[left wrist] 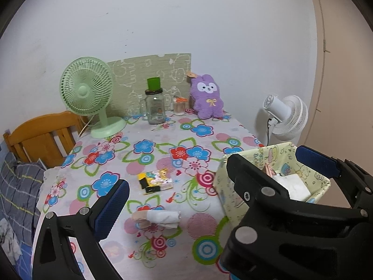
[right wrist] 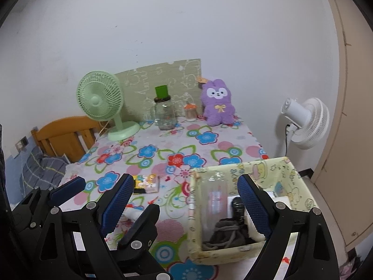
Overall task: Organize soft objects
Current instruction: 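Withdraw both tools from the box toward the table, then move the left tool to the white rolled cloth and close on it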
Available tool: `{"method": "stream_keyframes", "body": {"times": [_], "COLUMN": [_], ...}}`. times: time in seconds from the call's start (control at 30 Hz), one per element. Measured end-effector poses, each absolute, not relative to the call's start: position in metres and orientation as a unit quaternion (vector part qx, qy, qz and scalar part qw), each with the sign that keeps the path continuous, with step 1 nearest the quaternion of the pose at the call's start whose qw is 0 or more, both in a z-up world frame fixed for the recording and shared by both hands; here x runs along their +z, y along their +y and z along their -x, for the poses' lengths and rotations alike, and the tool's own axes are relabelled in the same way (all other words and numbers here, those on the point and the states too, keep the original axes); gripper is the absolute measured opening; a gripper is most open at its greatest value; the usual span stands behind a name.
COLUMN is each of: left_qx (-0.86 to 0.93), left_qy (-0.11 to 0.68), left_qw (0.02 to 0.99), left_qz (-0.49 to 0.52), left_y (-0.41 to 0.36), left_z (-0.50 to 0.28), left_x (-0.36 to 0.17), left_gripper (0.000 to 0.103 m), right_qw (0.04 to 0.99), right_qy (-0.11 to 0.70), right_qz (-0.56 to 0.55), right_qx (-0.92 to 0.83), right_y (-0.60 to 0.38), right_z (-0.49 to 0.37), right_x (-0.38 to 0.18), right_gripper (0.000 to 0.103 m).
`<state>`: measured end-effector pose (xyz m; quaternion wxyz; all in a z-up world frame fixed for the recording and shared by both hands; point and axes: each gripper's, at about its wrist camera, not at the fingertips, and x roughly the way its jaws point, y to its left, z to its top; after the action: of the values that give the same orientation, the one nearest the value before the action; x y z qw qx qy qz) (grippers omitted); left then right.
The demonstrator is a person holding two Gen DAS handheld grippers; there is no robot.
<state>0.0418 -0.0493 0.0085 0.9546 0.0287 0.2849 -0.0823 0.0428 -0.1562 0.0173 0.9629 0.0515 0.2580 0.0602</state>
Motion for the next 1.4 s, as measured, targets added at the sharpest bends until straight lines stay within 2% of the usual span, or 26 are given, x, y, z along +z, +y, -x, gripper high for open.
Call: {"method": "stream_keyframes", "body": {"times": [0.53, 1.4], "left_qx": [-0.046, -0.012], "left_qy": [0.285, 0.352], "left_qw": [0.957, 0.936], "left_qz": [-0.02, -0.005], "left_y": [-0.001, 0.039], "left_z": [-0.043, -0.076], "left_x": [-0.006, -0.058], "left_gripper": [0.103, 0.103], "right_qw": [0.957, 0.937], "right_qy": [0.275, 0.329], "right_qz": [-0.03, -0.021], "right_qx": [0.084, 0.114], "right_y": [-0.103, -0.058], "right_z": [-0.054, -0.096], "right_x": [0.004, -0.047], "right_gripper": [0.092, 0.092]}}
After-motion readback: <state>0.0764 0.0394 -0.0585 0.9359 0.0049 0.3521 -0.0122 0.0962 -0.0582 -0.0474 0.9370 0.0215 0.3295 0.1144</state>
